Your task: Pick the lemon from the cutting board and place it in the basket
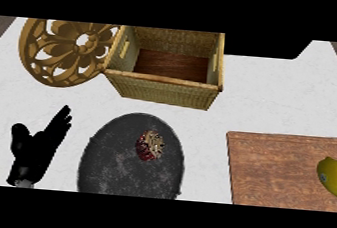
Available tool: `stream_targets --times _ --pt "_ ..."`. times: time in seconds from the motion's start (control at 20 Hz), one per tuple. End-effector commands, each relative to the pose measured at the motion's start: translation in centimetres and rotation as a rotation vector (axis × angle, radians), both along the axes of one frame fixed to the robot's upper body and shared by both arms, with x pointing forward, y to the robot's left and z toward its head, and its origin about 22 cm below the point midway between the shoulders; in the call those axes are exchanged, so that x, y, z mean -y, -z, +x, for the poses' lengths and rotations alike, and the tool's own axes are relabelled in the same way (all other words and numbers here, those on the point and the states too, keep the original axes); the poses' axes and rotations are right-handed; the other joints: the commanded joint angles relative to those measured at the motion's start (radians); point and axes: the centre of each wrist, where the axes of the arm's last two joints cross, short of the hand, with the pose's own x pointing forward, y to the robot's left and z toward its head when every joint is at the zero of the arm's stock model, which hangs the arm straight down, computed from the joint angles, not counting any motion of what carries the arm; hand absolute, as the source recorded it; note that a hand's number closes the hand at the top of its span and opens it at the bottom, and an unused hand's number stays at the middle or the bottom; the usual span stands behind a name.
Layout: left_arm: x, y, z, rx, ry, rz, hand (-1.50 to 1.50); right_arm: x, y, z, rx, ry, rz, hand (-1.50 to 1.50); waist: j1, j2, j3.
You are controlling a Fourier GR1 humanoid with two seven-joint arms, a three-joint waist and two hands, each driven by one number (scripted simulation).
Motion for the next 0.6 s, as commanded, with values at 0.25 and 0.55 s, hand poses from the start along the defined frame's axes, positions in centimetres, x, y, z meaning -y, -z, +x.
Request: stream_targets --times 0.25,0.55 --pt "-0.7 3.3 -2.3 -0.185 -0.035 0.001 0.00 -0.2 4.5 -0.3 0.011 -0.007 0.011 -1.50 -0.001 0.013 -0.013" --pt "-1.5 2.0 -0.1 -0.174 -0.033 0.007 0.00 -0.5 4.2 2.1 0.028 -0.010 0.029 -1.50 0.005 0.015 -0.014"
